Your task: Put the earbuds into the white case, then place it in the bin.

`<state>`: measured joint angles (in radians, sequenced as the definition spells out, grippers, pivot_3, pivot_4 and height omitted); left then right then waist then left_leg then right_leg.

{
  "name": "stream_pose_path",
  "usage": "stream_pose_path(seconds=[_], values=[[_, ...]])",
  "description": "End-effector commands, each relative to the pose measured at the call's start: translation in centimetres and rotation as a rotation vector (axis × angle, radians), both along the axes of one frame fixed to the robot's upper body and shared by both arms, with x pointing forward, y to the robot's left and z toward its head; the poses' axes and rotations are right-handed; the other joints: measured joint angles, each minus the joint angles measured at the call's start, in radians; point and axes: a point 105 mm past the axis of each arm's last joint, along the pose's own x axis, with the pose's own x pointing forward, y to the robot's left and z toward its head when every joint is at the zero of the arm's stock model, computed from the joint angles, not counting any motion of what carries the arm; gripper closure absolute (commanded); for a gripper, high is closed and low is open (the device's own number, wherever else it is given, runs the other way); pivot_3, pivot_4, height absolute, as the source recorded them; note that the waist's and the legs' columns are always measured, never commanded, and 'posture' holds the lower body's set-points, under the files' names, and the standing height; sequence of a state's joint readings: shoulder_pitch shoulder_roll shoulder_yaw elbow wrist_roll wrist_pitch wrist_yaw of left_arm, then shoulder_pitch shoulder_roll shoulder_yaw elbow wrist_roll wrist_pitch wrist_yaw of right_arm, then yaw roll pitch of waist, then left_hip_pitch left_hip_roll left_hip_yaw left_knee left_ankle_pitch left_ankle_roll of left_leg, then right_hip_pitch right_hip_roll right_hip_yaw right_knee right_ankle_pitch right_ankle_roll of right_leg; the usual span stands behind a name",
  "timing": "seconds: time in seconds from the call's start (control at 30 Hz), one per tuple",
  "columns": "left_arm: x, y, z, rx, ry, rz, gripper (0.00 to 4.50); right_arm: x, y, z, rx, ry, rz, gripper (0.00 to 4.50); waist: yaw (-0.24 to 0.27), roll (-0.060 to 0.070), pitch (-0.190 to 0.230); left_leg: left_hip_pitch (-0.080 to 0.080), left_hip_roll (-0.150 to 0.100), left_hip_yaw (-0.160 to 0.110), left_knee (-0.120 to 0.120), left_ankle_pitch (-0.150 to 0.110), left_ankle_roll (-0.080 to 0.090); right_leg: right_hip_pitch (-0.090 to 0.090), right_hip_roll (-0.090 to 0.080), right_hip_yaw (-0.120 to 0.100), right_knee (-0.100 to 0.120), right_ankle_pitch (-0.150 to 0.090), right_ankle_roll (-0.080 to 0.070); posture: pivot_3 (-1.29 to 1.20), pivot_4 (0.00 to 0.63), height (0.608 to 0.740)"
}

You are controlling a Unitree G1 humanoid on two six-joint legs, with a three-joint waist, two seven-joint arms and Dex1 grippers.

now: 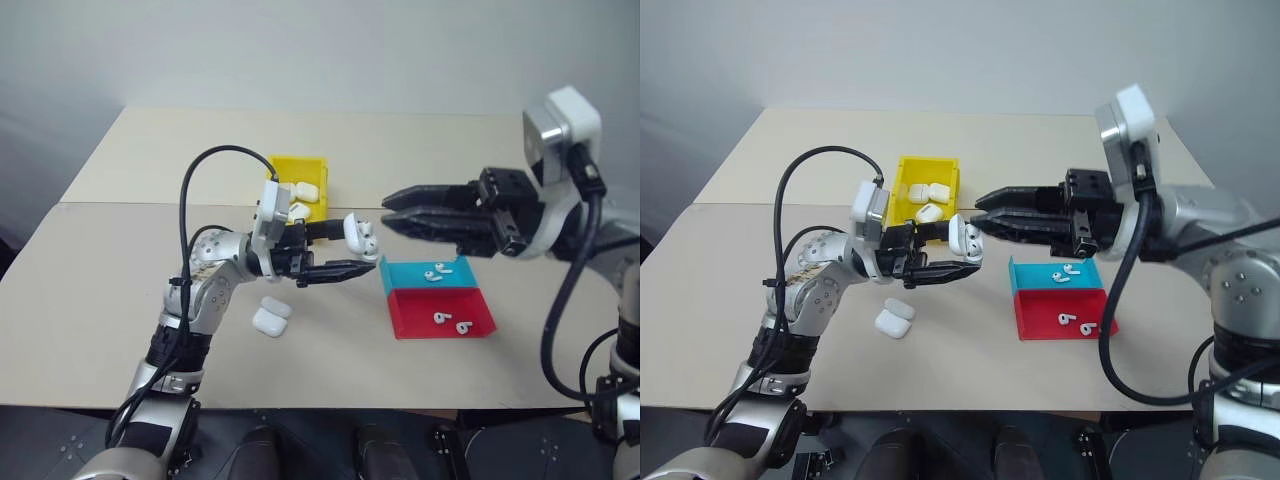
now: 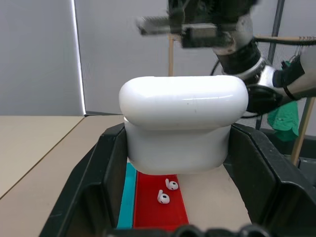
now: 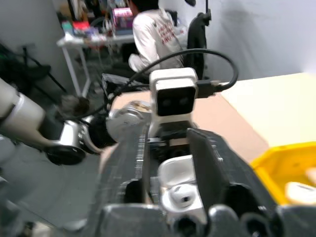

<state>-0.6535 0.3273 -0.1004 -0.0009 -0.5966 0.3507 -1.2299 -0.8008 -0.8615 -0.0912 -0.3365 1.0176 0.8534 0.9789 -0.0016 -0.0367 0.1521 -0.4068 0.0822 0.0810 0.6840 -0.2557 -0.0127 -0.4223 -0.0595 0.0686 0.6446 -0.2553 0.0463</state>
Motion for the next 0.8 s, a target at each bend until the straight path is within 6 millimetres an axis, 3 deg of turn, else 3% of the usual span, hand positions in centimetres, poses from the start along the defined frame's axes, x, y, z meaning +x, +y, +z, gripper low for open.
stream_pose_path(seconds=[0.03,0.07,0.47,0.63,0.8], values=[[-0.1,-0.5,1.2,-0.015,-0.054,-0.026,1.72,1.0,0.6,0.8,-0.133,-0.162,0.013,4.32,-0.002,0.0,0.0,0.0,0.0,0.0,0.0,0.0,0.0,0.0,0.0,0.0,0.0,0.0,0.0,0.0,0.15,0.74],[-0.1,-0.6,1.2,-0.015,-0.055,-0.027,1.72,1.3,1.0,1.0,-0.178,-0.203,0.024,4.47,-0.003,0.0,0.0,0.0,0.0,0.0,0.0,0.0,0.0,-0.001,0.0,0.0,0.0,0.0,0.0,0.0,0.15,0.74],[0.1,-0.4,1.2,0.005,-0.06,-0.031,1.72,2.3,5.9,1.6,-0.515,-0.509,0.285,4.47,-0.008,0.001,0.0,-0.002,0.0,0.001,0.0,0.0,0.0,-0.002,0.0,0.0,0.0,0.0,0.0,0.0,0.15,0.74],[0.1,-0.3,1.4,-0.017,-0.068,-0.009,1.72,2.4,5.5,0.3,-0.622,-0.531,0.36,4.47,0.001,0.001,0.0,-0.002,0.0,0.001,0.0,0.0,0.0,-0.002,0.0,0.0,0.001,0.0,0.0,0.0,0.15,0.74],[0.0,-0.1,1.5,-0.05,-0.071,0.031,1.72,2.5,3.4,-0.4,-0.675,-0.502,0.337,4.47,0.005,0.001,0.0,-0.002,0.0,0.001,0.0,0.0,0.0,-0.002,0.0,-0.001,0.001,0.0,0.0,0.0,0.15,0.74]])
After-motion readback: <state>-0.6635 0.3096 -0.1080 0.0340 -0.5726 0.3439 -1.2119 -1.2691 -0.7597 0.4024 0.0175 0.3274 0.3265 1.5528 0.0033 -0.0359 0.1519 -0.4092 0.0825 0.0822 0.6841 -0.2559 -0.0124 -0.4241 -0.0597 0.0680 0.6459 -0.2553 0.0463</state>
